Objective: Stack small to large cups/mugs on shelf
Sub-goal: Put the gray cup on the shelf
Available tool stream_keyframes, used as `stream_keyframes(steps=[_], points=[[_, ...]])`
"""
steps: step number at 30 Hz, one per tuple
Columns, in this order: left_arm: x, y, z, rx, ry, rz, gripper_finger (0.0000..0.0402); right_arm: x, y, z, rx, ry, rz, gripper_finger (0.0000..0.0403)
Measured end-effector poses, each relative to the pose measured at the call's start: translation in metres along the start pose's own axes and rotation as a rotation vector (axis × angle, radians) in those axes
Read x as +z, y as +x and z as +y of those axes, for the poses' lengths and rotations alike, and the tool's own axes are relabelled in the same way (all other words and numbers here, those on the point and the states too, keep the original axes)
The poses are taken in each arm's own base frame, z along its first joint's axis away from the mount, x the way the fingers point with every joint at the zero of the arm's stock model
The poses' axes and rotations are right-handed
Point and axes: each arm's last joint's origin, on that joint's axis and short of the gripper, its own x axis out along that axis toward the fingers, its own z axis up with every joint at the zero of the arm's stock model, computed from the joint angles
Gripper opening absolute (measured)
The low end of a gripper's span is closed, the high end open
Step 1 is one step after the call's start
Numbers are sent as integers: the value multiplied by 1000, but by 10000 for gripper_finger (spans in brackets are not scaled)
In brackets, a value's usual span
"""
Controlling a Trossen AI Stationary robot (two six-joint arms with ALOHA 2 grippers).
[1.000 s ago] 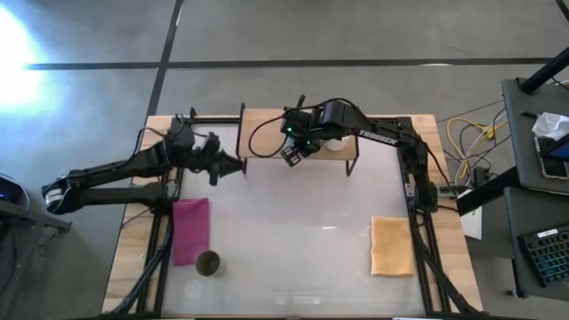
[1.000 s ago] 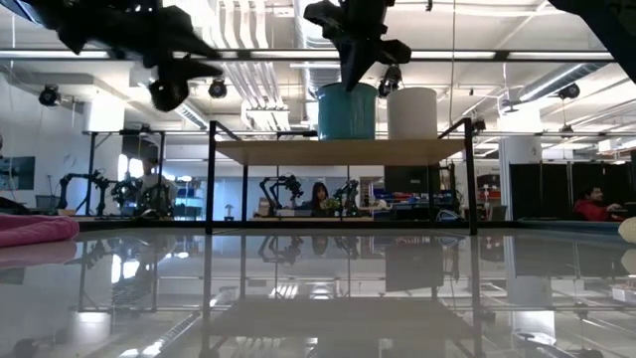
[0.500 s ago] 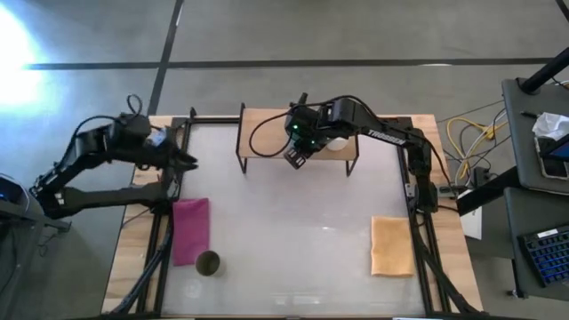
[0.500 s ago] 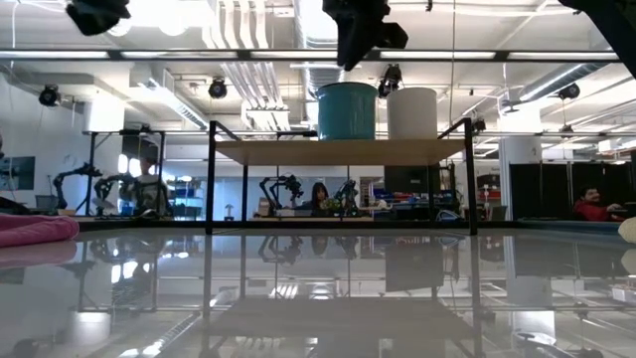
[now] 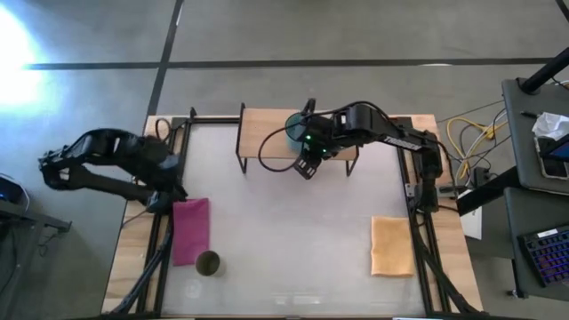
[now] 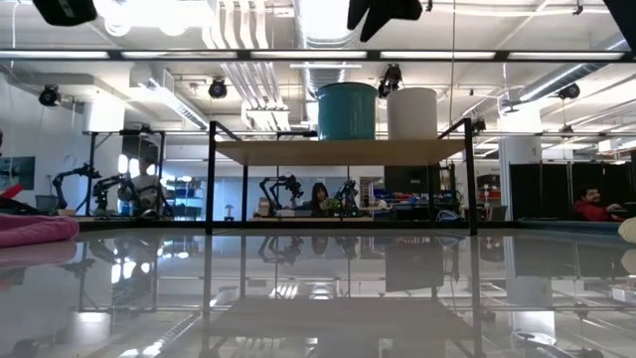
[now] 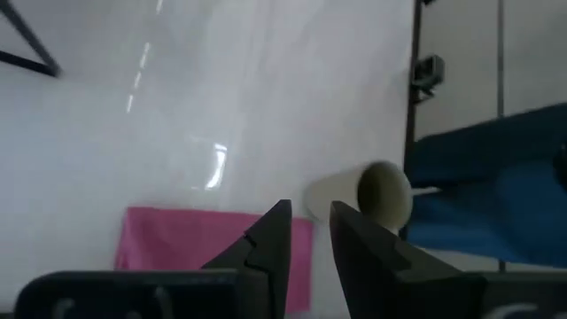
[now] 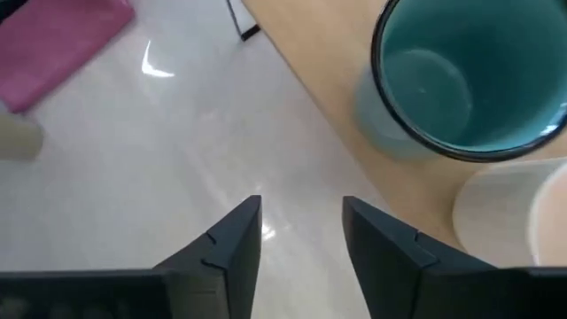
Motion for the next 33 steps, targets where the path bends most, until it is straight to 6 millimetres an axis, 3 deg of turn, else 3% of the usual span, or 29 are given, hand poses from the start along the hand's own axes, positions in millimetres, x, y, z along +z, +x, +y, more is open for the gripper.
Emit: stream_keyframes(steps=[6,12,16,27,33], points=[[15,10,-26,142,80,2,65,-3,-12,-2,-61,-4,-72,165],[29,37,-65,246,130,156,65,-3,-16,-4,-72,-40,-86,166],[26,53,-90,311,119,202,65,-3,-16,-3,-74,-91,-86,166],[-5,85,-141,328,-28,190,66,-2,-16,-3,-78,-248,-85,167],[-10,116,-155,391,-33,227,66,-2,-16,-3,-79,-303,-87,167]])
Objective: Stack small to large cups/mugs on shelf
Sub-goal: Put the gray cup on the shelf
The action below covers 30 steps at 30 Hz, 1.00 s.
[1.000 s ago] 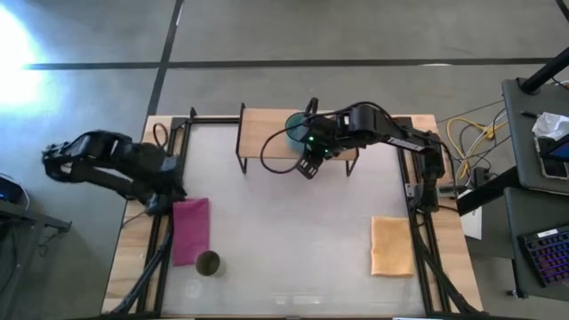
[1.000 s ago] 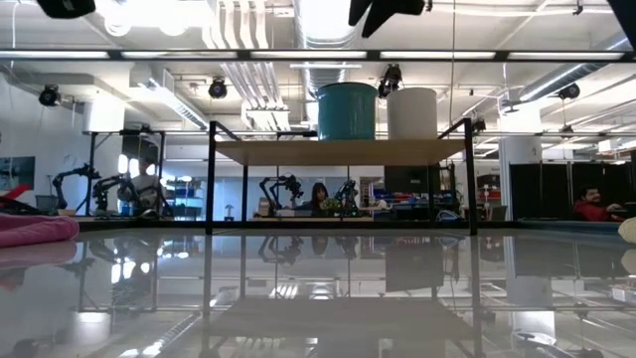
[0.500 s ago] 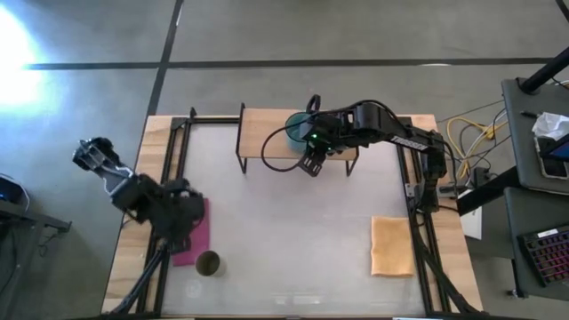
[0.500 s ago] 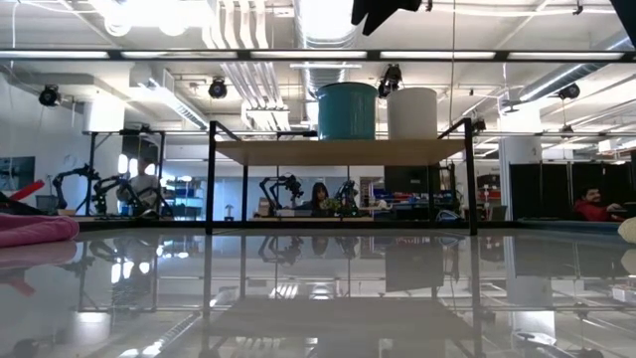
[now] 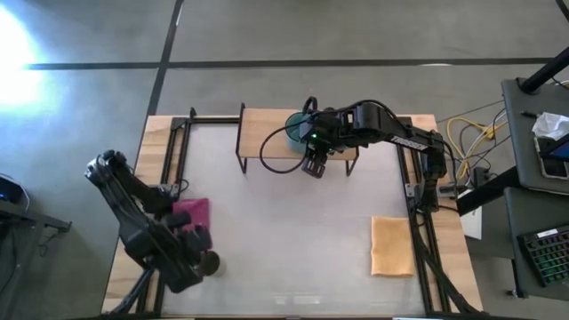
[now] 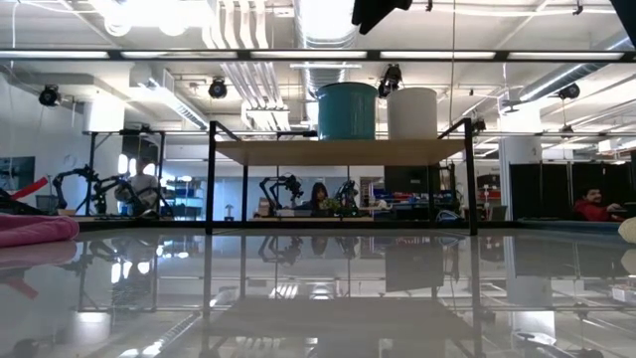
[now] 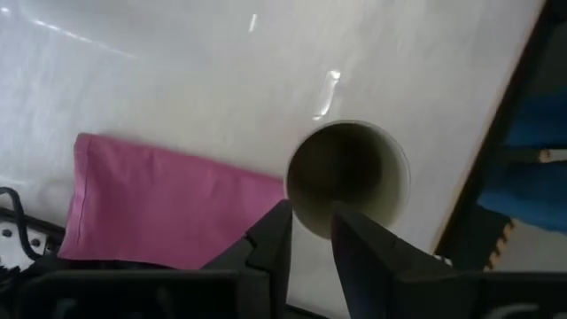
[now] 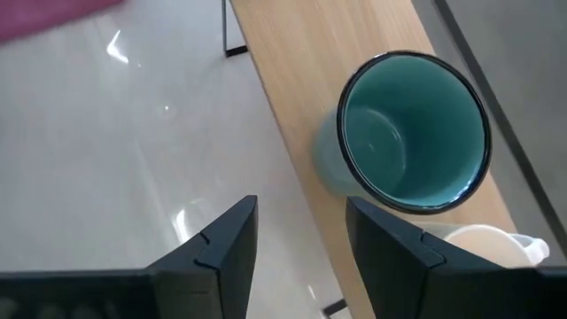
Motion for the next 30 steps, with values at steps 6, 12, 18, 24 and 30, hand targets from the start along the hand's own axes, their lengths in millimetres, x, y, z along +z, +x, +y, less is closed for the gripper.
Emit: stream_keyframes(steps=[6,12,18,24,30], points=[[1,14,-9,58,-8,23,66,0,0,0,1,-36,-3,167],[-1,20,-6,71,-72,-10,66,0,0,0,1,-61,-2,167],[-5,31,-1,48,-84,-25,66,-2,0,0,-2,-94,17,167],[-9,26,9,-43,-91,-34,66,-2,0,0,0,-103,18,167],[-14,31,18,-106,-99,-28,66,-2,0,0,3,-102,18,167]])
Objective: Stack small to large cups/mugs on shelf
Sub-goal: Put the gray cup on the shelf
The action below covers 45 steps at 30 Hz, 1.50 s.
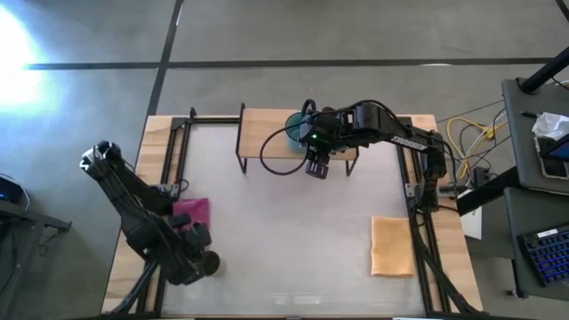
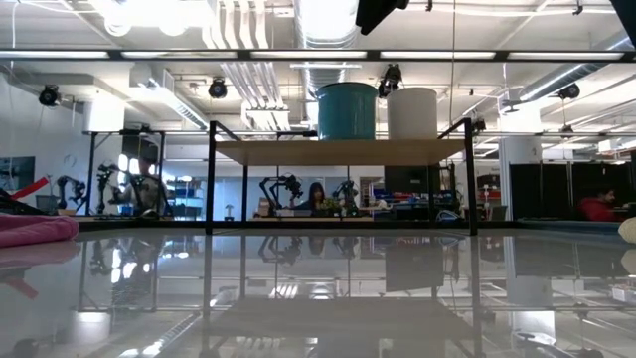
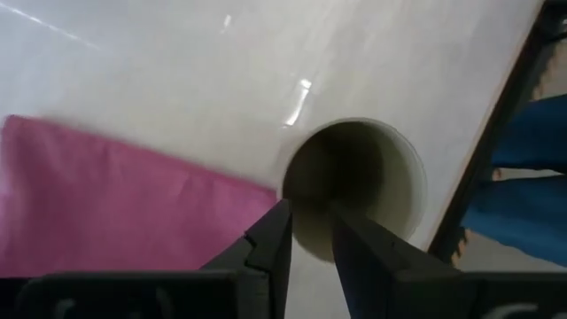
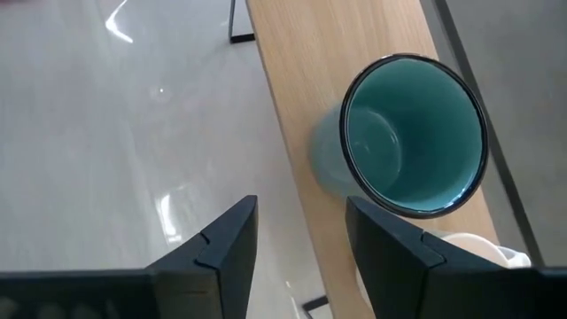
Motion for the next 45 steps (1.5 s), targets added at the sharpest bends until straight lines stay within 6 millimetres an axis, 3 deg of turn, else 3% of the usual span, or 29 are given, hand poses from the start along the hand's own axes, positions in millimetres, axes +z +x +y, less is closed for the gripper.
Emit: stream_keyframes(steps=[27,38,45], points=[[-10,40,4,37,3,42,66,2,0,0,-3,27,-17,166],[-8,34,1,0,-30,37,66,0,0,0,-4,23,2,166],[-8,47,-5,-104,-49,7,66,-6,9,8,188,-20,90,166]])
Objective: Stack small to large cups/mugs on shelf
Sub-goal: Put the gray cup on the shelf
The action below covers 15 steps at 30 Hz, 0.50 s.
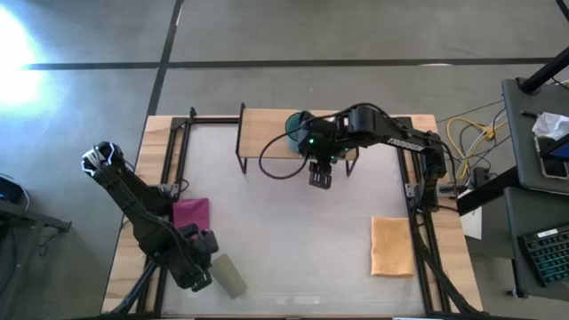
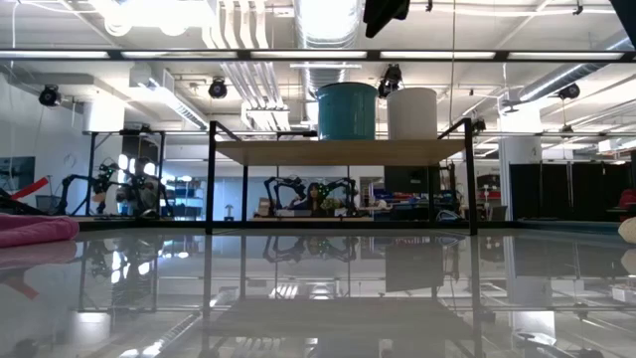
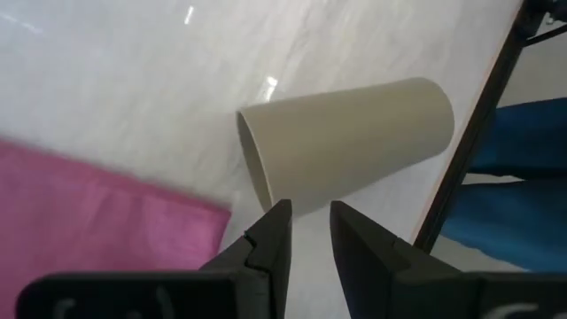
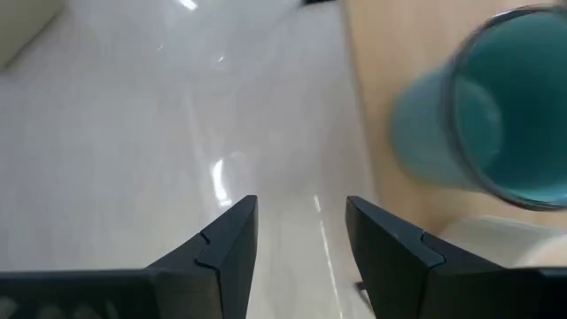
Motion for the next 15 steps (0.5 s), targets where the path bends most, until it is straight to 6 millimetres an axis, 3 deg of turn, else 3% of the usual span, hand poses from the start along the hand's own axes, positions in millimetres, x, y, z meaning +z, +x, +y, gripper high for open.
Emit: stream_keyframes(steps=[6,10,15], points=[[-2,-3,19,-64,-100,-34,66,-2,16,1,5,-5,56,166],[-7,-5,48,-172,-214,-97,66,-4,22,1,4,-7,80,166],[-11,14,87,-405,-349,-180,66,-6,32,2,0,7,116,166]])
